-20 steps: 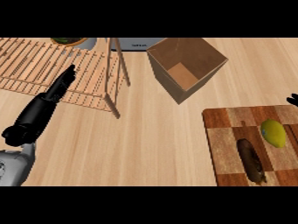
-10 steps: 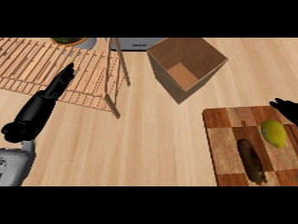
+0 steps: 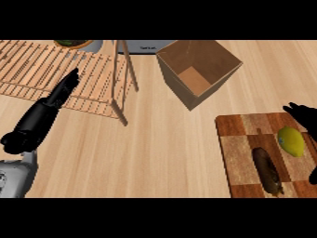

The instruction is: Pick the lemon from the cutting board and place it in the cardboard box

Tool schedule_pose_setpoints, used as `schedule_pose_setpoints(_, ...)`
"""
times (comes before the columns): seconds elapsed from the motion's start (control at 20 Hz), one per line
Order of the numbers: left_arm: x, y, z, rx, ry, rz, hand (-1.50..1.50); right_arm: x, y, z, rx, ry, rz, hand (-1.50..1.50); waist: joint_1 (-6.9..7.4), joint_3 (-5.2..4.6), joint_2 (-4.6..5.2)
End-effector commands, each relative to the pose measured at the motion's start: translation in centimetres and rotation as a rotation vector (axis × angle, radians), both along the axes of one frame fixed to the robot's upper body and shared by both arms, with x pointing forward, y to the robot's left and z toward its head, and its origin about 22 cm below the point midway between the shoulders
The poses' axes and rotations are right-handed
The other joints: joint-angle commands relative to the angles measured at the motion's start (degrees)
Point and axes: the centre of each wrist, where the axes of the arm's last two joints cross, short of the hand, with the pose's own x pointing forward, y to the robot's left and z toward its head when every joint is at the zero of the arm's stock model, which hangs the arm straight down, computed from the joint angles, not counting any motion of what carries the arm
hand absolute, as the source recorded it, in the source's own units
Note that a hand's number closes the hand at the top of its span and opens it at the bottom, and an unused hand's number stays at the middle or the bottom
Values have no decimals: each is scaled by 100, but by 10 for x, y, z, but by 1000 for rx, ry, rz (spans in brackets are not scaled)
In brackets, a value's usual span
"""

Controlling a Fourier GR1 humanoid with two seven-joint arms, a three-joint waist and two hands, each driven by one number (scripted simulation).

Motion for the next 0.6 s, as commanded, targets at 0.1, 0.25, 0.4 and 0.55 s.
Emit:
schedule_pose_setpoints(0.1, 3, -5, -13, -9, 10, 4, 0, 12, 3, -21, -53, 4, -27, -150, 4, -1, 5)
schedule_pose_setpoints(0.25, 5, 6, 8, -8, 6, 5, 0, 12, -4, -15, -30, 7, -17, -150, -2, -1, -1)
schedule_pose_setpoints(0.4, -14, 6, -16, 2, -15, 18, 0, 12, -10, -32, 7, 26, -17, -150, 6, -1, -1)
schedule_pose_setpoints(0.55, 2, -14, -8, 18, -2, -7, 0, 13, -12, -41, 7, 45, -9, -150, -6, -1, 0)
